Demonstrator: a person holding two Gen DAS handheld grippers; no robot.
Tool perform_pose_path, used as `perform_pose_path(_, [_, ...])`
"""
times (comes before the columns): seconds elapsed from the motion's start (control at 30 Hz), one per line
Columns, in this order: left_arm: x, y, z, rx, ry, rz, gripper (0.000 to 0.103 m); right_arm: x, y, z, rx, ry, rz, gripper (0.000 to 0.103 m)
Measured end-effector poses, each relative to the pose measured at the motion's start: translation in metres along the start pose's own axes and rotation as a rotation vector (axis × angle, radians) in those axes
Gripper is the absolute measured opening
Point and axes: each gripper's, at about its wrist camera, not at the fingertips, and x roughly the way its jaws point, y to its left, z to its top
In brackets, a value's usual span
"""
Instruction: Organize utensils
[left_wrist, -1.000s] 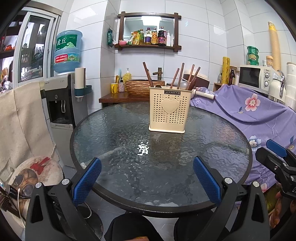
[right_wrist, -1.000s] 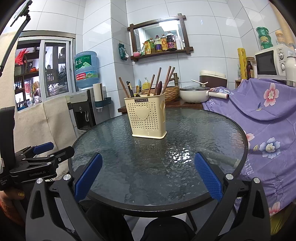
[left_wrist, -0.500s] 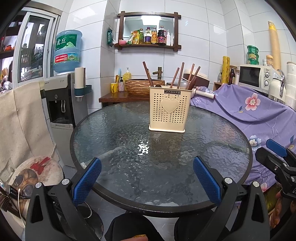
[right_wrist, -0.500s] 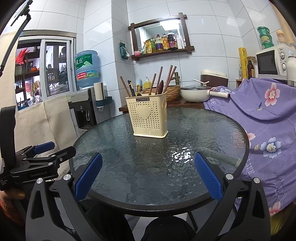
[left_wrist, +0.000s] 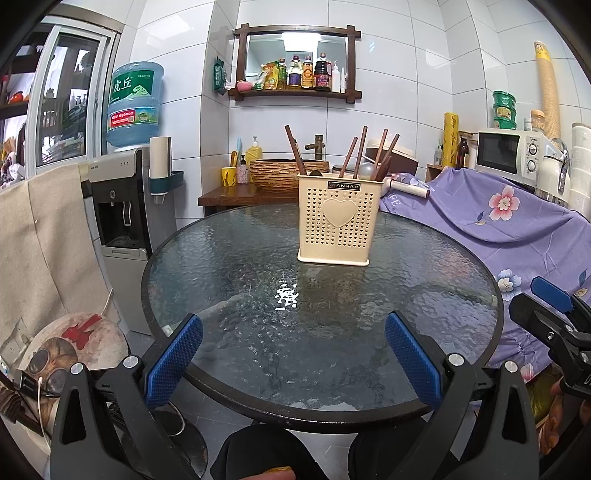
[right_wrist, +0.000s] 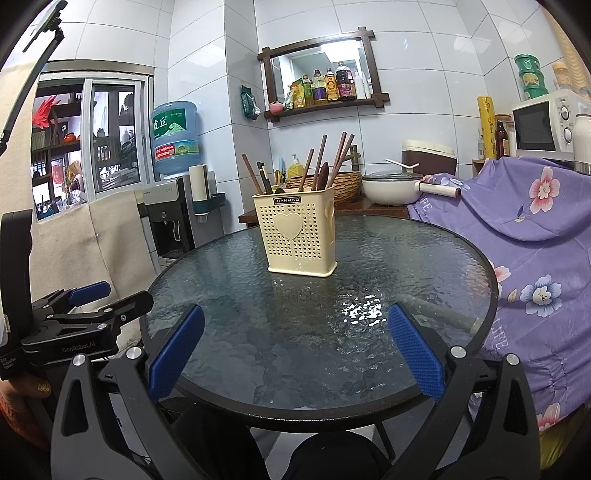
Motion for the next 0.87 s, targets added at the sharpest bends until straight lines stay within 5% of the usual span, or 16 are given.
perform_pose_path(0.87, [-0.0066, 0.0046, 0.0042, -0.019, -0.013, -0.012, 0.097, -0.0028, 0.0009, 0.0029, 0.007, 0.006, 0.005, 0.097])
